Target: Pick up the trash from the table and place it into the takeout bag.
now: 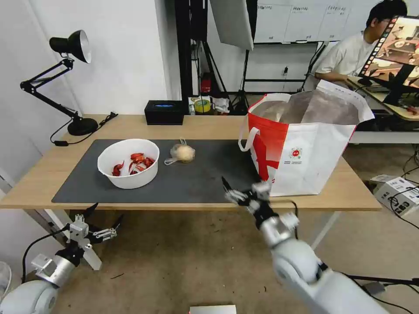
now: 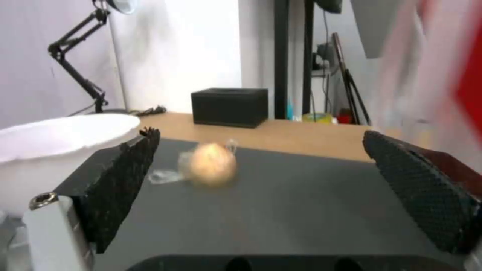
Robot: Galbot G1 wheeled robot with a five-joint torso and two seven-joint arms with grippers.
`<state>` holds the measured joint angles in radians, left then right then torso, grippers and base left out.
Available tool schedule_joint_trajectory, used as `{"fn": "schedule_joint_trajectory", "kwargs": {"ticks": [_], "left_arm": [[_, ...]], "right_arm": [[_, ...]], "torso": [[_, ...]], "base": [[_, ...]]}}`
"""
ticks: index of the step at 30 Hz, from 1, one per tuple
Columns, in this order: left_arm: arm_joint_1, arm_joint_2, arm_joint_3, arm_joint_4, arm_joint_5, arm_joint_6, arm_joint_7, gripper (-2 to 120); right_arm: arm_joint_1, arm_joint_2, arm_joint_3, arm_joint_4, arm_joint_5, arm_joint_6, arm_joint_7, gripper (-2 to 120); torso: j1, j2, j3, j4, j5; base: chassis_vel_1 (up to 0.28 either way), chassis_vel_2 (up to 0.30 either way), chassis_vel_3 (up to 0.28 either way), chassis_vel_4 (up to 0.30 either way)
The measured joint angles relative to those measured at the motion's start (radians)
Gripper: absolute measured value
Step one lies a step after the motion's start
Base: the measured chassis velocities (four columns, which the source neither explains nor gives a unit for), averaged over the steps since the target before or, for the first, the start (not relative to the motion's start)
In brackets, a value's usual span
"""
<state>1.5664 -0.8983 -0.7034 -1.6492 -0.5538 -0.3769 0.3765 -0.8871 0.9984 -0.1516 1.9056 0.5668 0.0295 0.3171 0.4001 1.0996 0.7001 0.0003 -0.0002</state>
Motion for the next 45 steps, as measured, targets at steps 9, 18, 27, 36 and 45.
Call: {"fn": "schedule_joint_trajectory", "kwargs": {"ticks": [9,18,27,36,45], "left_arm": [[-0.010,0.000,0.001,0.021,-0.001,-0.004,0.009,100],[-0.003,-0.001,-0.006,0.021,-0.001,-0.004,0.012,100],[0.019,-0.004,-0.029,0.017,-0.004,-0.010,0.013,100],[0.028,-0.017,-0.042,0.005,-0.004,-0.011,0.014,100],[0.033,-0.020,-0.053,0.001,-0.006,-0.015,0.017,100]], "right_arm": [[0.368,0.091,-0.186,-0.250,0.142,-0.077,0.067,100],[0.598,0.292,-0.248,-0.558,0.266,-0.164,0.096,100],[0.681,0.457,-0.298,-0.772,0.263,-0.319,0.122,100],[0.716,0.506,-0.333,-0.860,0.238,-0.389,0.113,100],[0.723,0.528,-0.375,-0.903,0.230,-0.422,0.120,100]], "torso": [[0.000,0.000,0.000,-0.0003,-0.0002],[0.000,0.000,0.000,-0.0002,0.0000],[0.000,0.000,0.000,-0.0001,-0.0001],[0.000,0.000,0.000,-0.0003,0.0000],[0.000,0.000,0.000,-0.0004,0.0001]], "base": [[0.000,0.000,0.000,0.000],[0.000,0.000,0.000,0.000],[0.000,0.000,0.000,0.000],[0.000,0.000,0.000,0.000],[0.000,0.000,0.000,0.000]]}}
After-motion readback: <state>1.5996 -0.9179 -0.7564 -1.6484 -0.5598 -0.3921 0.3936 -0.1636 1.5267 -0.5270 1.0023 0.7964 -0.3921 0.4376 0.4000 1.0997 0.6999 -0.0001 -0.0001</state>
